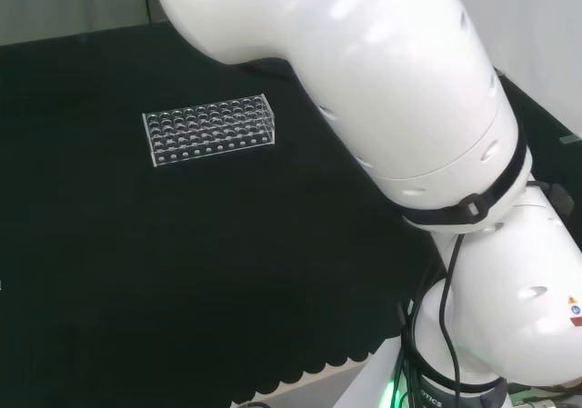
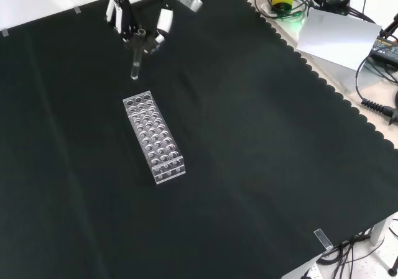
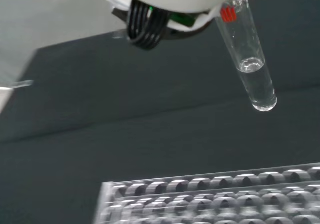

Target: Shake the test tube.

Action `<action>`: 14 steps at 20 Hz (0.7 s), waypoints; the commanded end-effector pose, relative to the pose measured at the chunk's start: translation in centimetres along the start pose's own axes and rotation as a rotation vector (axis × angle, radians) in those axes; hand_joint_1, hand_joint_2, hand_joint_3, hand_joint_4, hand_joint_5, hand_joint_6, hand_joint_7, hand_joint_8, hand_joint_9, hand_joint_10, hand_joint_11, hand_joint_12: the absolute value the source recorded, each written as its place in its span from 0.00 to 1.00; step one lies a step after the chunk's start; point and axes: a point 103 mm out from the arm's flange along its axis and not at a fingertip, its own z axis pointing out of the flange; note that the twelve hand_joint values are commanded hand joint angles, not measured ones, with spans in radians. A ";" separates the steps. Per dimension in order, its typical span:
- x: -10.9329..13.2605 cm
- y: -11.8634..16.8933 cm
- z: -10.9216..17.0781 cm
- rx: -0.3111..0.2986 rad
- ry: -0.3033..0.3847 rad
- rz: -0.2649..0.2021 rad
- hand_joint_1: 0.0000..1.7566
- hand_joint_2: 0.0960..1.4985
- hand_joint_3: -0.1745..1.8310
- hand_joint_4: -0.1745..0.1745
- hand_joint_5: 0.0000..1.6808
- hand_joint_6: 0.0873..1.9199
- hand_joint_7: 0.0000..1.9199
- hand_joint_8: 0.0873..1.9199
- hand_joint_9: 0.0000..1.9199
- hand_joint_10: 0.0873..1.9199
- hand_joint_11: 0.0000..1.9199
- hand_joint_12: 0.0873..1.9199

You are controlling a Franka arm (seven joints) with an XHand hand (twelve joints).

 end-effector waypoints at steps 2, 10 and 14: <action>-9.0 -0.3 -1.6 -0.014 -0.123 0.162 0.69 0.41 0.41 0.00 0.75 0.32 0.86 0.28 0.78 0.31 0.47 0.61; -10.3 -0.2 -1.3 -0.012 0.050 0.228 0.69 0.41 0.41 0.00 0.75 0.32 0.86 0.28 0.78 0.31 0.47 0.61; -8.6 0.3 0.0 0.006 0.127 0.221 0.69 0.41 0.41 0.00 0.75 0.32 0.86 0.28 0.78 0.31 0.47 0.61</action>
